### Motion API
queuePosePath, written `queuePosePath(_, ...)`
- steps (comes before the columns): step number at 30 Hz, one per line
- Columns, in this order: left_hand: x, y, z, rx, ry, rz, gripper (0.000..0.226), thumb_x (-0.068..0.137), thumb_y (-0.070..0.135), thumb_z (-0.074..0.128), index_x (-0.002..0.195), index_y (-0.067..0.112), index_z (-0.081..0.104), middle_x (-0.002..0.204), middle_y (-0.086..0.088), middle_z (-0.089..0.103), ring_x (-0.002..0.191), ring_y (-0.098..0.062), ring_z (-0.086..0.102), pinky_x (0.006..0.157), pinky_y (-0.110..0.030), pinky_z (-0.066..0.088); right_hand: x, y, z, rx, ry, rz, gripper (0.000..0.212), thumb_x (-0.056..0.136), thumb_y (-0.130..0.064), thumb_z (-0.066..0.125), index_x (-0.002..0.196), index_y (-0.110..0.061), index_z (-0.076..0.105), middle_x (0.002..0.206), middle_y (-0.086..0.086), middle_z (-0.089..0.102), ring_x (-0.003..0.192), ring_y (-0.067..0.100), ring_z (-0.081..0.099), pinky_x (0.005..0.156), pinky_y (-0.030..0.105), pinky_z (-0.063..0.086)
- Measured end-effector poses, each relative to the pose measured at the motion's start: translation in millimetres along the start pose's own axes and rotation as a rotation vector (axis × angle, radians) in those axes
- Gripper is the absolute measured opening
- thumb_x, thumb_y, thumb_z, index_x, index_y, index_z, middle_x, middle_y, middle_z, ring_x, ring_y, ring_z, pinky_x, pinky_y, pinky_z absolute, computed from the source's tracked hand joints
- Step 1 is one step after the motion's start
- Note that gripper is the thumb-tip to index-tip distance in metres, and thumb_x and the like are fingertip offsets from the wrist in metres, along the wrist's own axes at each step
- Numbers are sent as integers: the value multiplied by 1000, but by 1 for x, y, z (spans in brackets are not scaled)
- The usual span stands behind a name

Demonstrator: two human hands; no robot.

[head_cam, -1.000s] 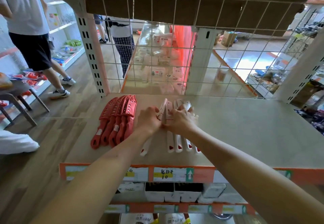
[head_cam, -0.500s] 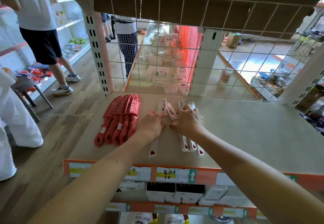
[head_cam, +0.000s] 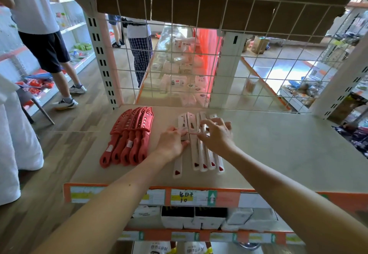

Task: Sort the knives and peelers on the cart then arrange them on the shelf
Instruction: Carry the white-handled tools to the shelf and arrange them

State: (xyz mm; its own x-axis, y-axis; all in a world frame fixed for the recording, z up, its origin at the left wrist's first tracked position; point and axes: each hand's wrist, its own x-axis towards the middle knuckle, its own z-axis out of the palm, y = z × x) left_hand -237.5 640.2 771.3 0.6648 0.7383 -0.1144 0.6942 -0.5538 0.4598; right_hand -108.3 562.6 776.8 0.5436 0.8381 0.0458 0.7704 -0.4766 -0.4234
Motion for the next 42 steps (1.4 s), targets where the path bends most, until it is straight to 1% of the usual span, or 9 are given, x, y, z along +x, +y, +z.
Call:
queuePosePath(5,6,1,1,-2,0,-5,45,95,34,47,137,20,47,136,-11,45,129,-25,42,114,-33,29,0,14,-2,153,-12,70,56,92,-35,53,143,-25,35,146,7,38,131,29,34,106,33,29)
queuePosePath(10,5,2,-1,61,2,7,47,95,36,46,140,25,42,140,-9,39,128,-27,40,112,-32,25,2,25,-6,240,19,163,42,90,-18,57,132,-10,52,143,12,44,132,25,39,108,26,29)
queuePosePath(13,3,4,-1,79,-5,-6,48,95,36,46,141,26,39,141,-9,37,129,-30,35,111,-34,26,3,28,-9,218,-4,182,41,88,-20,63,127,-8,58,134,16,51,125,26,46,100,22,35)
queuePosePath(17,-3,13,1,52,84,44,47,94,39,44,139,27,40,142,-5,32,130,-30,26,105,-40,37,6,27,-10,193,2,174,36,85,-21,66,117,-6,65,124,18,57,116,29,52,96,28,39)
queuePosePath(21,-4,24,5,156,-48,145,48,96,49,34,143,38,30,151,8,22,134,-26,20,101,-41,39,8,30,-8,180,7,170,36,84,-24,66,117,-9,65,122,18,57,114,30,52,97,30,40)
queuePosePath(27,3,28,12,322,-93,220,52,98,48,19,148,32,18,156,17,15,142,-19,14,112,-43,24,6,34,-5,-17,-11,-61,41,91,-46,51,130,-34,54,149,1,35,131,25,35,103,32,30)
queuePosePath(29,4,28,13,287,-129,198,54,98,50,14,149,33,16,157,17,15,144,-16,11,116,-43,17,6,33,0,-49,-27,-84,37,92,-51,44,126,-40,56,146,-4,41,129,23,37,99,32,35)
queuePosePath(37,2,26,11,237,-219,166,52,98,50,12,148,39,7,157,20,4,146,-13,-1,115,-44,5,7,36,-2,-10,-9,-37,30,93,-39,47,117,-36,64,130,-10,57,123,22,43,92,31,37)
queuePosePath(42,1,27,11,196,-241,165,52,98,50,17,148,39,10,157,21,1,146,-14,-5,116,-46,1,4,46,-6,60,55,36,30,90,-28,56,119,-27,64,128,5,55,120,27,44,90,27,31)
